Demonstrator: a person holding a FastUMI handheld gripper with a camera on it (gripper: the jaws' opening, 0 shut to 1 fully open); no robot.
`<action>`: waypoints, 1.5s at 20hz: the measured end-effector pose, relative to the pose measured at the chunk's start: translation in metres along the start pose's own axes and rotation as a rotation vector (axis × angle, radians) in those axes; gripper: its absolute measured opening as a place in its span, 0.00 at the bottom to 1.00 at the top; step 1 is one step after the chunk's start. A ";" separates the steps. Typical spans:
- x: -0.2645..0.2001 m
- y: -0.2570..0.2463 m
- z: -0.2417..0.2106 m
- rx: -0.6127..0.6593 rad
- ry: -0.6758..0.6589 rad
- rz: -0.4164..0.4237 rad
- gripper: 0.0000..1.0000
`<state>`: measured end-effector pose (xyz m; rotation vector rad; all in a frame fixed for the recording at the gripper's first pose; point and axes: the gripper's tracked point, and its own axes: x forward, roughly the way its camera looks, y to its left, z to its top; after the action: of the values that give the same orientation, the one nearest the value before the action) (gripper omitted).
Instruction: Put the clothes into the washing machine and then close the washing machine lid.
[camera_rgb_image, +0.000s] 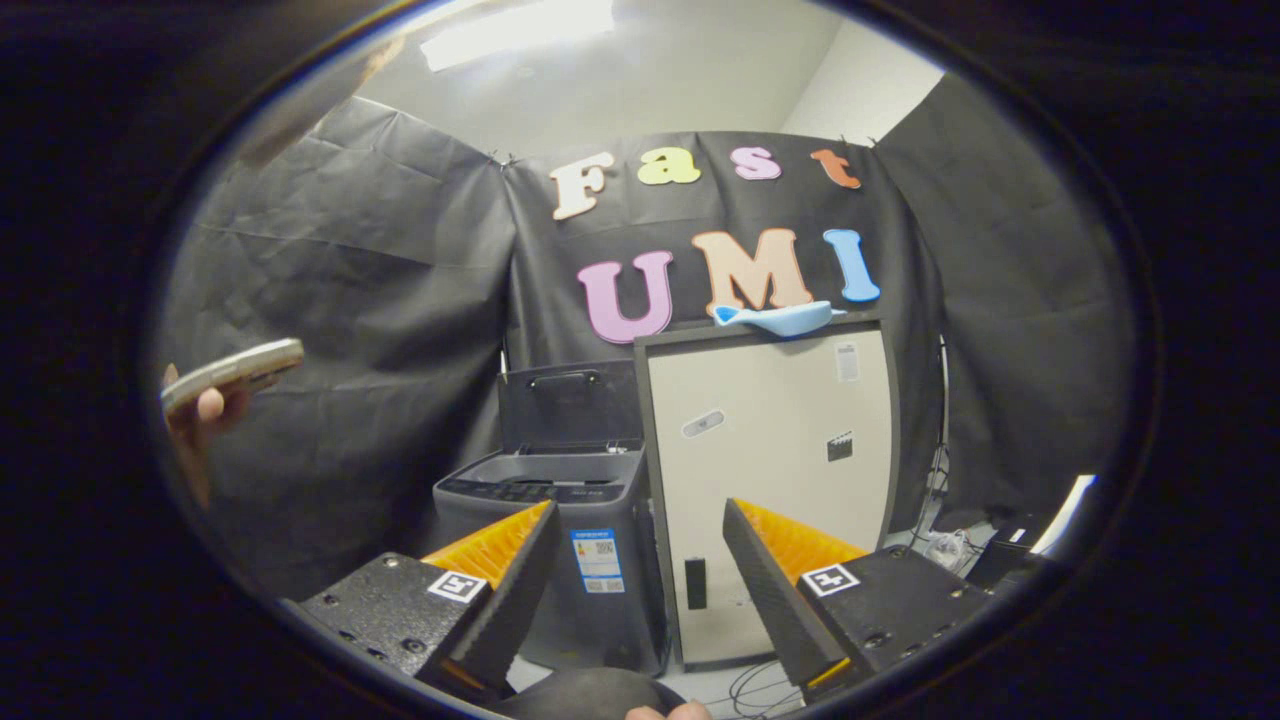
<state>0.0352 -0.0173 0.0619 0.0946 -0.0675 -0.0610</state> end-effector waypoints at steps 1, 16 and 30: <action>0.006 -0.002 0.003 0.000 0.002 -0.009 0.97; 0.116 -0.077 0.068 -0.156 0.049 -0.217 0.97; 0.258 -0.127 0.162 -0.233 0.215 -0.220 0.99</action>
<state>0.2732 -0.1753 0.2272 -0.1246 0.1650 -0.2772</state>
